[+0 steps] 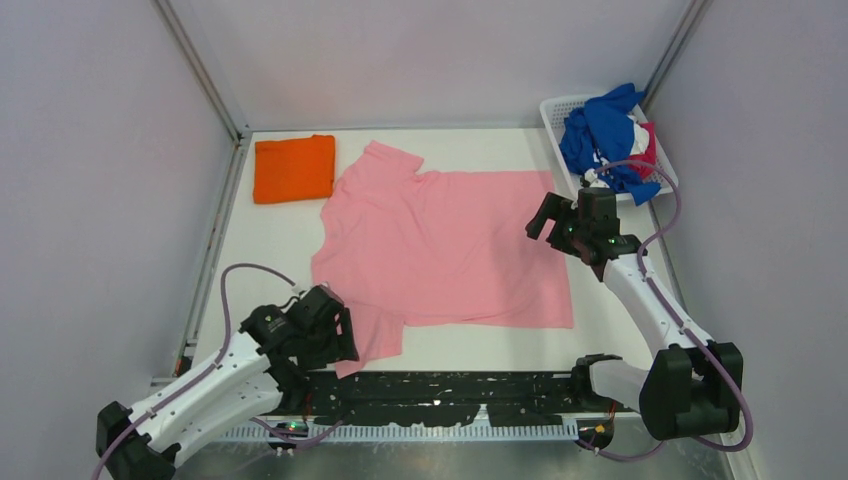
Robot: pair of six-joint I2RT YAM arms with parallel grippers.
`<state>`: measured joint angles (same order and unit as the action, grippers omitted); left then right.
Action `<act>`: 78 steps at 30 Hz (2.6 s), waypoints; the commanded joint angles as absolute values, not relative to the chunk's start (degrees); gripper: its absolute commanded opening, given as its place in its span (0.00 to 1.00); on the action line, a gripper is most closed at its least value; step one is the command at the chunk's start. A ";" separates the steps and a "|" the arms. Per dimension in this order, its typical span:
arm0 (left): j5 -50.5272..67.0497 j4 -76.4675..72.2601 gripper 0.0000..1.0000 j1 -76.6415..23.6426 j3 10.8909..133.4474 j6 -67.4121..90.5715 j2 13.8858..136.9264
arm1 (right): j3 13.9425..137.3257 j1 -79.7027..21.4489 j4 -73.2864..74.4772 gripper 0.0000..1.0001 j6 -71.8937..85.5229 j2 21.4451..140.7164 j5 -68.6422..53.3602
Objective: Fold and stack the t-shirts
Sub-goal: Grab the side of the flattened tshirt closest away from the robot with both arms
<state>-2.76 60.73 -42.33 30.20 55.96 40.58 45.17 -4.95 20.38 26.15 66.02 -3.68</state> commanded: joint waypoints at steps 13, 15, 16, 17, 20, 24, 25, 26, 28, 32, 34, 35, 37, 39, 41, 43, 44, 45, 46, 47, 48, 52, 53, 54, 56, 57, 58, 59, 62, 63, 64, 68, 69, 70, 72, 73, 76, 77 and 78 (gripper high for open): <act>-0.26 52.95 0.44 -44.72 28.91 56.54 55.31 | 45.19 -4.66 19.07 0.96 25.99 65.68 -0.35; -0.26 52.14 0.43 -44.74 29.03 56.34 56.61 | 45.30 -4.66 19.14 0.96 25.86 65.96 -0.27; -0.26 51.84 0.42 -44.74 29.06 56.23 57.18 | 45.28 -4.64 19.11 0.96 25.80 66.03 -0.27; -0.26 51.52 0.42 -44.80 29.10 56.16 57.71 | 45.33 -4.65 19.15 0.96 25.76 66.14 -0.26; -0.26 50.58 0.37 -44.78 29.17 56.11 59.39 | 45.35 -4.56 19.39 0.96 25.71 66.11 -0.26; -0.26 50.48 0.01 -44.82 29.99 55.55 61.72 | 44.95 -4.33 20.75 0.96 25.67 65.16 0.79; -0.26 50.95 0.00 -44.90 30.27 55.55 61.77 | 44.70 -4.28 21.60 0.96 25.99 64.61 2.02; -0.26 51.45 0.00 -44.99 30.45 55.40 61.58 | 44.33 -4.12 22.09 0.96 26.22 63.83 2.46; -0.26 52.89 0.00 -45.17 30.65 55.24 60.64 | 43.39 -4.06 23.73 0.96 27.18 62.24 3.19; -0.49 56.20 0.00 -45.30 31.28 55.02 57.92 | 40.29 -4.04 29.22 0.97 29.59 58.14 3.62; -0.27 56.61 0.00 -45.27 31.26 54.78 56.54 | 38.59 -4.04 33.50 0.98 31.36 55.88 5.04; 0.53 56.80 0.00 -45.26 31.29 54.76 56.13 | 37.79 -3.98 35.95 0.98 32.76 54.71 5.61; 2.05 56.85 0.00 -45.26 31.14 54.40 55.22 | 35.56 -4.03 38.93 0.98 34.65 52.60 5.50; 2.64 56.84 0.00 -45.26 31.17 54.15 54.58 | 33.64 -4.00 41.71 0.99 36.70 50.46 5.42; 3.72 56.55 0.00 -45.29 31.04 53.70 54.26 | 32.23 -3.99 44.39 1.00 38.52 47.94 5.24; 4.60 56.33 0.00 -45.26 31.07 53.25 54.15 | 30.21 -4.04 46.35 1.00 40.77 45.87 5.51; 4.89 56.30 0.00 -45.26 31.10 53.00 54.16 | 29.65 -4.02 46.88 0.99 42.12 45.22 5.99; 5.01 56.45 0.00 -45.32 31.22 52.72 54.20 | 28.44 -4.03 47.12 0.97 42.94 43.91 6.20; 5.01 56.63 0.00 -45.27 31.28 52.51 54.29 | 27.93 -4.04 47.42 0.97 44.40 43.40 6.19; 5.01 56.80 0.00 -45.26 31.41 52.33 54.21 | 26.89 -4.04 47.48 0.95 45.71 42.40 6.04; 4.93 56.86 0.00 -45.26 31.51 52.18 54.23 | 26.41 -4.04 47.36 0.92 46.28 42.08 5.79; 5.05 57.31 0.00 -45.27 31.40 52.11 53.58 | 22.98 -4.04 45.55 0.82 48.73 40.92 5.20; 5.08 57.69 0.00 -45.26 31.26 52.18 53.42 | 21.90 -4.04 44.48 0.80 49.08 40.98 4.79; 5.15 57.87 0.00 -45.26 31.17 52.27 53.17 | 21.41 -4.04 43.99 0.77 49.32 41.12 4.64; 5.39 58.49 0.00 -45.26 30.83 52.58 52.26 | 20.34 -4.04 42.35 0.69 49.62 41.82 4.40; 5.62 58.65 0.00 -45.26 30.68 52.83 51.88 | 19.98 -4.04 41.52 0.67 49.67 42.05 4.62; 5.77 58.89 0.00 -45.26 30.48 53.01 51.41 | 19.84 -4.00 41.20 0.63 49.62 42.53 4.86; 5.94 59.03 0.00 -45.31 30.20 53.22 50.95 | 19.68 -4.01 40.71 0.62 49.54 42.75 5.59; 6.36 59.48 0.00 -45.26 29.46 53.69 50.13 | 20.06 -4.04 39.50 0.56 48.76 43.45 7.79; 6.49 59.75 0.00 -45.26 29.35 53.70 50.16 | 20.37 -4.04 38.99 0.56 48.51 43.61 9.35; 6.50 60.19 0.00 -45.26 29.21 53.82 50.15 | 20.63 -4.04 38.79 0.54 48.36 44.08 9.99; 8.13 60.87 0.00 -45.31 27.72 54.99 48.63 | 20.49 -3.99 36.59 0.45 48.19 46.06 9.76; 8.65 60.89 0.00 -45.28 27.27 55.64 47.76 | 20.40 -4.03 36.02 0.41 48.09 46.41 9.54; 9.15 60.92 0.00 -45.38 26.90 56.22 46.77 | 20.44 -4.04 35.90 0.39 47.79 47.00 9.48; 9.59 61.35 0.00 -45.63 25.95 57.72 44.69 | 20.59 -4.04 35.79 0.33 47.27 47.39 10.13; 9.78 61.69 0.00 -45.89 25.39 58.80 43.69 | 20.62 -4.09 35.84 0.29 47.19 47.40 10.43; 11.97 60.61 0.00 -46.55 22.59 61.52 41.27 | 20.66 -4.04 35.41 0.24 46.78 47.29 10.70; 12.33 60.22 0.00 -46.80 21.95 62.35 40.64 | 20.66 -4.04 35.28 0.21 46.59 47.46 10.45; 12.27 60.01 0.00 -47.06 21.64 63.01 39.97 | 20.77 -4.04 35.23 0.20 46.17 47.55 10.13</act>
